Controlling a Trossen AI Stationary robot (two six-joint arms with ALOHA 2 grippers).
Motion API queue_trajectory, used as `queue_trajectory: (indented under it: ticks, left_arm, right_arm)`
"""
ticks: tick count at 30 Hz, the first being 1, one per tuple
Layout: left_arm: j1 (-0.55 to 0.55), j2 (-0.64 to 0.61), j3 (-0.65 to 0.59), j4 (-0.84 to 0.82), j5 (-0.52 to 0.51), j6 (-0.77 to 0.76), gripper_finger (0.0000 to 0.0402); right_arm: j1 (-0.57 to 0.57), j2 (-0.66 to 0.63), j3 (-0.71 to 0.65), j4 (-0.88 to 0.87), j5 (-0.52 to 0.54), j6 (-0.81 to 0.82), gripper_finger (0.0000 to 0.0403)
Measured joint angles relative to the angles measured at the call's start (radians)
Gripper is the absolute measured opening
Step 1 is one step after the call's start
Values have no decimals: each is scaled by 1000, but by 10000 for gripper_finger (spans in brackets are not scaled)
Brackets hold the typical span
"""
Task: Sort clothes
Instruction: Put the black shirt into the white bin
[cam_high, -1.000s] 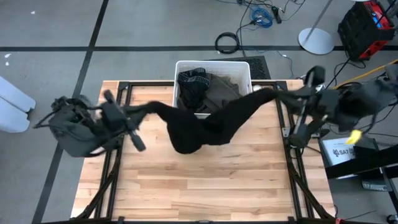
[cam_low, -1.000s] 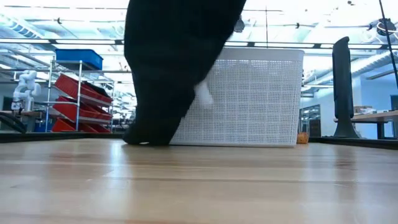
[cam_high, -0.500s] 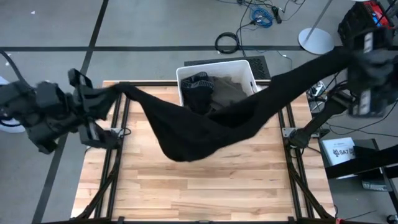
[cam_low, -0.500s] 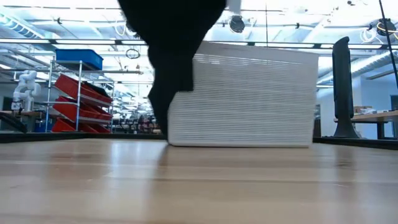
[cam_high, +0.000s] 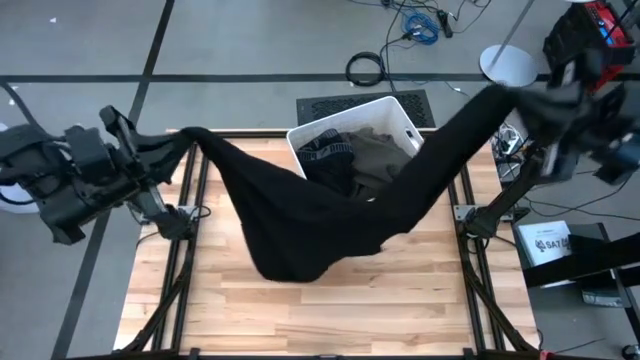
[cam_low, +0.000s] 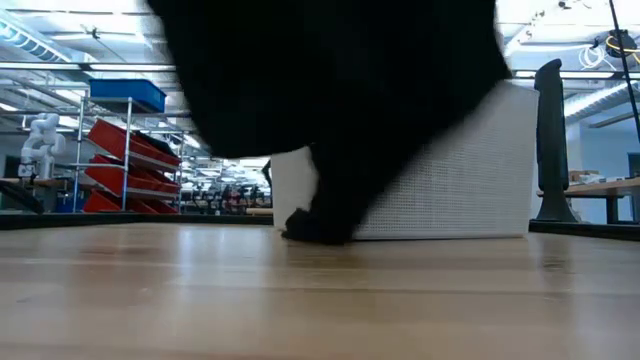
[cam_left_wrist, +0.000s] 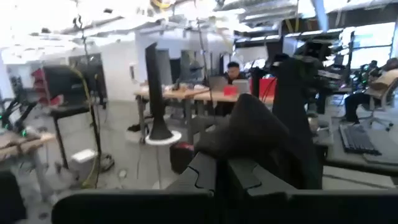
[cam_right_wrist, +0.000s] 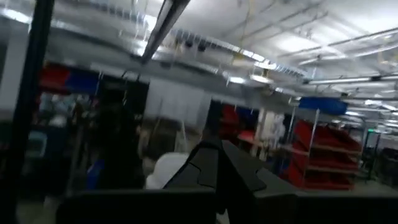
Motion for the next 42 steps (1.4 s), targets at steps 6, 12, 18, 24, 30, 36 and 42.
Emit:
queue_trajectory:
  ticks: [6,12,18,24,30,36,42]
  left_arm:
    - [19,35,-45,-130,-41,-155,6]
    - [39,82,-111,-374,-191,-359,6]
    - [49,118,-300,-730,-192,-769,6]
    - [68,119,-561,-860,-19,-1291,6]
    - [99,120,-775,-858,363,-1648,6]
    - [118,125,-910,-852,660,-1865,46]
    - [128,208,-944,-817,712,-2065,174]
  right_arm:
    - [0,6,0,-476,21,470,0]
    - [0,63,0,-961,-72,982,0]
    - [0,191,-57,-1294,-117,1413,0]
    - [-8,264,-254,-1237,-247,1563,0]
    - [-31,285,-379,-1066,-318,1553,0]
    - [-59,276,-378,-1001,-317,1501,0]
    - [-97,266,-377,-959,-323,1469,0]
